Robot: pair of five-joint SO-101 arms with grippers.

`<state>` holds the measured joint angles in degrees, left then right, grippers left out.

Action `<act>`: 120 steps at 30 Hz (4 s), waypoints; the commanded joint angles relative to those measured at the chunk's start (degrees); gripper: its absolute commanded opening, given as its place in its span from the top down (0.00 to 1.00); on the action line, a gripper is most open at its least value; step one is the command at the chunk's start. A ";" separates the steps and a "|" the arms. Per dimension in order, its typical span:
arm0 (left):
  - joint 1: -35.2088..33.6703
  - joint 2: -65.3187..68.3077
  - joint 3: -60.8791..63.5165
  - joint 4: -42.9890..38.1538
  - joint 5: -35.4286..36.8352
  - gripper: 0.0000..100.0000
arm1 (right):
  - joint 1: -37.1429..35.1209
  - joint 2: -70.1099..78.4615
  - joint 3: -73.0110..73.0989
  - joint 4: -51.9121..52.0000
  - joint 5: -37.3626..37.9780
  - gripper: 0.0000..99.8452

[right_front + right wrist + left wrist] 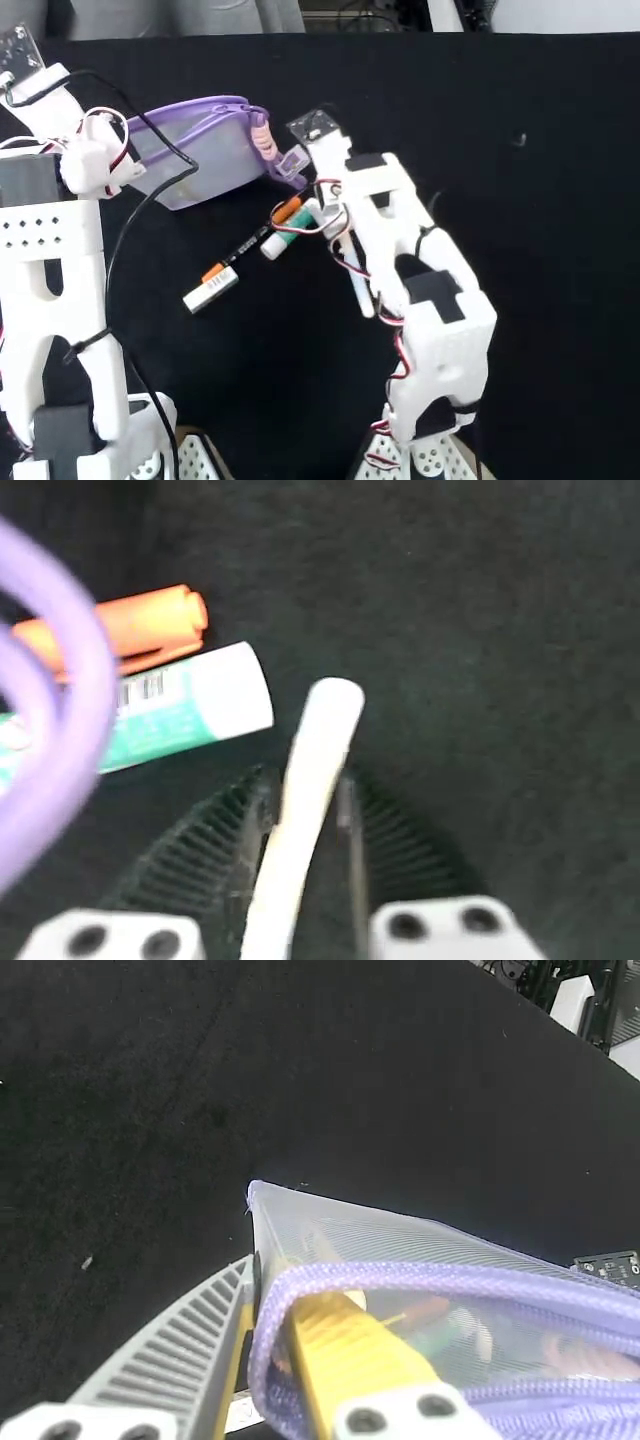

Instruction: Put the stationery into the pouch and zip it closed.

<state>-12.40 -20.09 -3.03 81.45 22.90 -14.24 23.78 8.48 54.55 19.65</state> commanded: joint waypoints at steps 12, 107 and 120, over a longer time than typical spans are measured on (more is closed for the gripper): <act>-1.01 0.00 0.57 -0.70 0.18 0.97 | 5.63 -14.81 -3.65 6.51 1.58 0.99; 13.23 -17.41 14.37 -11.78 -7.47 0.97 | -20.57 -89.71 59.82 -93.80 -16.18 0.99; 13.14 -17.93 19.21 -15.30 -7.56 0.97 | -20.40 -89.36 59.30 -94.68 -16.18 0.99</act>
<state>1.23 -35.91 16.48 68.00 15.69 -33.93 -64.48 70.99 -38.64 3.47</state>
